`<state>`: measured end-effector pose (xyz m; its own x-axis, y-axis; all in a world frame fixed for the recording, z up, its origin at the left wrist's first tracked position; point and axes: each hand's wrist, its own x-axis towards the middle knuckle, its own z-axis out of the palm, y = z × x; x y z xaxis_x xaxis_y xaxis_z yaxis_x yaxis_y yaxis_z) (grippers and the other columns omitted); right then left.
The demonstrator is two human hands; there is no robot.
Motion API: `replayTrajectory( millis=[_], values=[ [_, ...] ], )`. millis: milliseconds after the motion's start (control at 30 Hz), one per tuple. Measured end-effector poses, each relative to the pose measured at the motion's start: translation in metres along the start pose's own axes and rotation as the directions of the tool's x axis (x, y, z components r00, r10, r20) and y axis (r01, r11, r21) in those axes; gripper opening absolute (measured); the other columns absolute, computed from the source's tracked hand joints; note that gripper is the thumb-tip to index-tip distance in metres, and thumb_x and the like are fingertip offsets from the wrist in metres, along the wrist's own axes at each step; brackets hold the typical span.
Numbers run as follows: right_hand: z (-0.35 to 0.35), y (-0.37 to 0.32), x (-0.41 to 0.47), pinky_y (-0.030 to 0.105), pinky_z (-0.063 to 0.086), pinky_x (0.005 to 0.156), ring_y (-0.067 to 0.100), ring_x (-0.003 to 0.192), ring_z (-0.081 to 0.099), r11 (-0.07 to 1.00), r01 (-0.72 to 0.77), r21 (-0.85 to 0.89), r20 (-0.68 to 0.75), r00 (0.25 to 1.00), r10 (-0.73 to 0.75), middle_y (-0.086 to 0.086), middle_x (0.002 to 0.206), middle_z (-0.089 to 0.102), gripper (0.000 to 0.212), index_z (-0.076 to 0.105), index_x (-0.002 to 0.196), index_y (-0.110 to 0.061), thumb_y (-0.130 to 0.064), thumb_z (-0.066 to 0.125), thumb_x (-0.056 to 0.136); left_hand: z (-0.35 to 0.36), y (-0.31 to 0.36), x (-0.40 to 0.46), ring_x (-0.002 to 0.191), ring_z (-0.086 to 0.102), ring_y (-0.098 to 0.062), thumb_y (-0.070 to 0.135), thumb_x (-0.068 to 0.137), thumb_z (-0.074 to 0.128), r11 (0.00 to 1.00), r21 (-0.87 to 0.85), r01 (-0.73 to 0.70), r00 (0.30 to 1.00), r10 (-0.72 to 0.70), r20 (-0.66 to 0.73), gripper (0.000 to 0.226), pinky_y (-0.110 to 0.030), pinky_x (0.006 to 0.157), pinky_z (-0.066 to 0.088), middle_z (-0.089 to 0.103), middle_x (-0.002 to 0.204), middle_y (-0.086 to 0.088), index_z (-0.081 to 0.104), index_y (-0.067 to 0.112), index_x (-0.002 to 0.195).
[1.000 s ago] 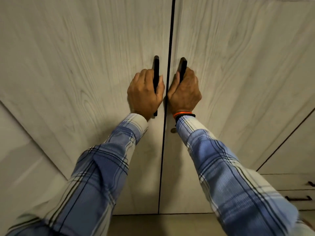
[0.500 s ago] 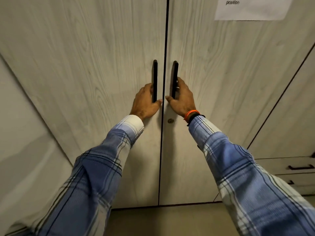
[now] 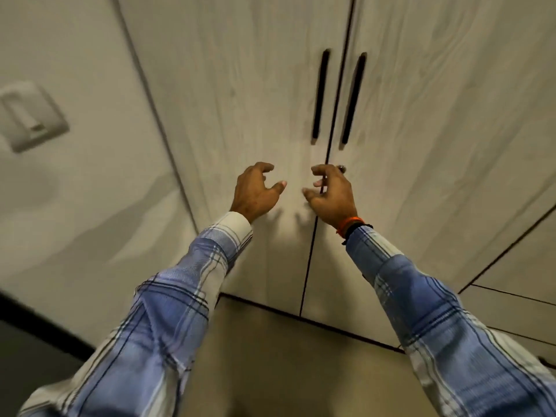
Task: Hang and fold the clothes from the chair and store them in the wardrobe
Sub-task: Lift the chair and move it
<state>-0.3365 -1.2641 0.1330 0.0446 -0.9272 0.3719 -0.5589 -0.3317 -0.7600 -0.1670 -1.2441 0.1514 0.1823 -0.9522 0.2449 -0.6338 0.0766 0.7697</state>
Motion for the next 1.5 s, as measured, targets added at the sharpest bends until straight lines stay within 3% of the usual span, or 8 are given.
replayTrajectory(
  millis=[200,333,500,700,800,1033,1300,1500],
  values=[
    [0.046,0.018,-0.087,0.037,0.054,0.081,0.013,0.083,0.061,0.979,0.182,0.087,0.315,0.928,-0.201,0.003,0.116,0.060,0.038,0.061,0.114,-0.010,-0.016,0.075,0.079,-0.010,-0.053,-0.138,0.114,0.059,-0.019,0.034,0.086,0.072,0.944,0.057,0.326,0.933,-0.311,-0.184,0.050,-0.034,0.098,0.048,0.058,0.133,-0.005,0.057,0.014,0.128],
    [0.072,0.004,-0.155,0.034,0.054,0.083,0.013,0.088,0.062,0.971,0.162,0.176,0.513,0.826,-0.231,0.000,0.117,0.059,0.040,0.061,0.117,-0.013,-0.016,0.075,0.079,-0.027,-0.075,-0.236,0.113,0.059,-0.020,0.034,0.086,0.072,0.848,0.100,0.520,0.835,-0.480,-0.269,0.049,-0.035,0.099,0.047,0.059,0.131,-0.005,0.057,0.014,0.128],
    [0.106,-0.026,-0.257,0.036,0.053,0.087,0.014,0.090,0.062,0.949,0.199,0.246,0.725,0.612,-0.317,-0.002,0.114,0.059,0.040,0.061,0.116,-0.016,-0.017,0.075,0.079,-0.054,-0.088,-0.365,0.116,0.060,-0.023,0.032,0.087,0.070,0.687,0.026,0.726,0.631,-0.651,-0.421,0.049,-0.028,0.097,0.043,0.061,0.129,-0.008,0.057,0.011,0.130],
    [0.129,-0.075,-0.397,0.036,0.053,0.086,0.015,0.085,0.063,0.881,0.287,0.376,0.849,0.273,-0.452,0.003,0.112,0.062,0.039,0.062,0.114,-0.014,-0.016,0.075,0.077,-0.080,-0.082,-0.538,0.116,0.060,-0.024,0.031,0.086,0.072,0.471,-0.200,0.859,0.288,-0.769,-0.571,0.051,-0.030,0.101,0.044,0.062,0.130,-0.010,0.057,0.009,0.130],
    [0.131,-0.101,-0.470,0.041,0.054,0.085,0.016,0.084,0.064,0.844,0.301,0.444,0.861,0.116,-0.495,0.003,0.110,0.063,0.038,0.062,0.113,-0.016,-0.016,0.075,0.077,-0.084,-0.069,-0.622,0.115,0.060,-0.025,0.027,0.087,0.072,0.377,-0.313,0.872,0.124,-0.787,-0.604,0.050,-0.029,0.099,0.044,0.061,0.131,-0.009,0.056,0.007,0.130],
    [0.113,-0.150,-0.630,0.035,0.054,0.085,0.016,0.087,0.064,0.753,0.313,0.579,0.815,-0.186,-0.549,0.002,0.117,0.063,0.037,0.061,0.114,-0.015,-0.016,0.074,0.080,-0.069,-0.046,-0.797,0.112,0.061,-0.024,0.028,0.084,0.074,0.196,-0.567,0.800,-0.222,-0.781,-0.583,0.047,-0.033,0.100,0.047,0.065,0.123,-0.009,0.060,0.010,0.125],
    [0.116,-0.179,-0.756,0.020,0.044,0.082,0.013,0.087,0.062,0.647,0.338,0.683,0.719,-0.468,-0.514,0.000,0.115,0.061,0.035,0.059,0.116,-0.016,-0.020,0.071,0.083,-0.057,-0.044,-0.911,0.114,0.061,-0.021,0.029,0.084,0.074,0.074,-0.728,0.681,-0.457,-0.734,-0.502,0.042,-0.030,0.100,0.046,0.066,0.121,-0.004,0.061,0.014,0.121],
    [0.148,-0.198,-0.821,0.027,0.050,0.085,0.017,0.091,0.063,0.590,0.321,0.741,0.626,-0.649,-0.433,0.000,0.114,0.062,0.037,0.059,0.118,-0.015,-0.021,0.071,0.084,-0.056,-0.064,-0.945,0.113,0.060,-0.022,0.030,0.083,0.074,-0.018,-0.820,0.572,-0.599,-0.692,-0.403,0.043,-0.034,0.099,0.048,0.064,0.122,-0.002,0.060,0.016,0.122]
  ],
)
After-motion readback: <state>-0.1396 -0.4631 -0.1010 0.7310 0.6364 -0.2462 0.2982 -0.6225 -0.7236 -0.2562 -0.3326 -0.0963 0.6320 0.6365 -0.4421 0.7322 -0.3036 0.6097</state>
